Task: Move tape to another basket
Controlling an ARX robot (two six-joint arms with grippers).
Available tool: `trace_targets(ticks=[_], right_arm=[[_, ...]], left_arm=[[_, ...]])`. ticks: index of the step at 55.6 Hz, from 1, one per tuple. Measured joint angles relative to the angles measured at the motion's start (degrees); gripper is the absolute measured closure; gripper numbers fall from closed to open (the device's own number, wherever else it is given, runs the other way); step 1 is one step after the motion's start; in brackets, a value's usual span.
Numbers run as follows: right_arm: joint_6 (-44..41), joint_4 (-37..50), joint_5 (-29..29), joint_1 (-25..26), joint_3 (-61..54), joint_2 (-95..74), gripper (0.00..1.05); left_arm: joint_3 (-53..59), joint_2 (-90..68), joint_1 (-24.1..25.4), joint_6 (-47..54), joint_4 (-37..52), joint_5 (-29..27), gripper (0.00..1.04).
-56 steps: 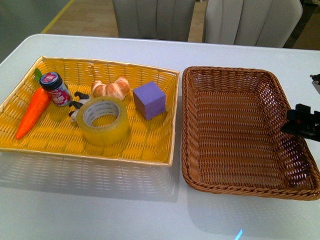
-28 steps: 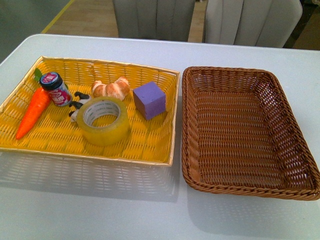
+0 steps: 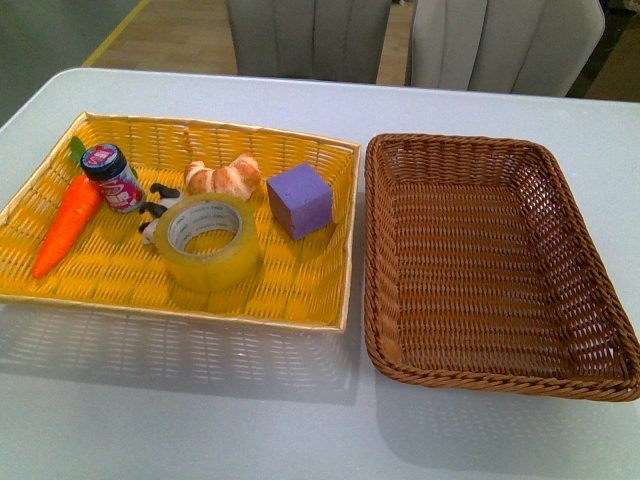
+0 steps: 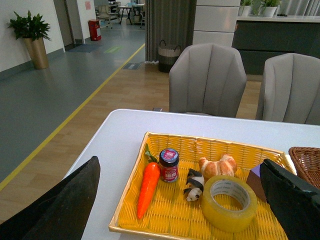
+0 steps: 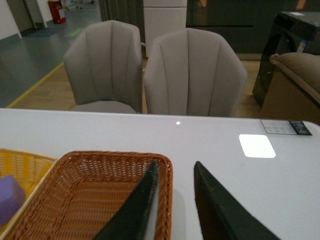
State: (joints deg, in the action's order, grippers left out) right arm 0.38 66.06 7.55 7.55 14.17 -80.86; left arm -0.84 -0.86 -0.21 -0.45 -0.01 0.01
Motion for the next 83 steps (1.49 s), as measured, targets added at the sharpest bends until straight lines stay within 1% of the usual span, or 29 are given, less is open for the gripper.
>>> trace_targets(ticks=[1,4,7,19,23,28,40,57,83], right_arm=[[0.0,-0.2,-0.1,-0.2,-0.4,0.4,0.85],[0.0,-1.1,-0.7,-0.8,-2.3,2.9,0.96],[-0.3,-2.1,-1.5,-1.2,-3.6,5.3,1.03],[-0.2,-7.4,-3.3,-3.1,-8.2,15.3,1.03],[-0.2,-9.7,-6.9,-5.7,-9.4,18.7,1.03],[-0.2,-12.9,-7.0,-7.2,-10.6,23.1,1.03],[-0.2,-21.8,-7.5,-7.3,-12.8,34.3,1.03],[-0.2,-32.9,-7.6,-7.3,-12.9,46.9,1.03],[-0.2,-46.3,-7.6,-7.3,-12.9,61.1,1.03]], left_arm=[[0.0,0.0,0.0,0.0,0.0,0.0,0.09],[0.0,0.0,0.0,0.0,0.0,0.0,0.09],[0.0,0.0,0.0,0.0,0.0,0.0,0.09],[0.0,0.0,0.0,0.0,0.0,0.0,0.09],[0.0,0.0,0.0,0.0,0.0,0.0,0.09],[0.0,0.0,0.0,0.0,0.0,0.0,0.09],[0.0,0.0,0.0,0.0,0.0,0.0,0.09],[0.0,0.0,0.0,0.0,0.0,0.0,0.09],[0.0,0.0,0.0,0.0,0.0,0.0,0.09]])
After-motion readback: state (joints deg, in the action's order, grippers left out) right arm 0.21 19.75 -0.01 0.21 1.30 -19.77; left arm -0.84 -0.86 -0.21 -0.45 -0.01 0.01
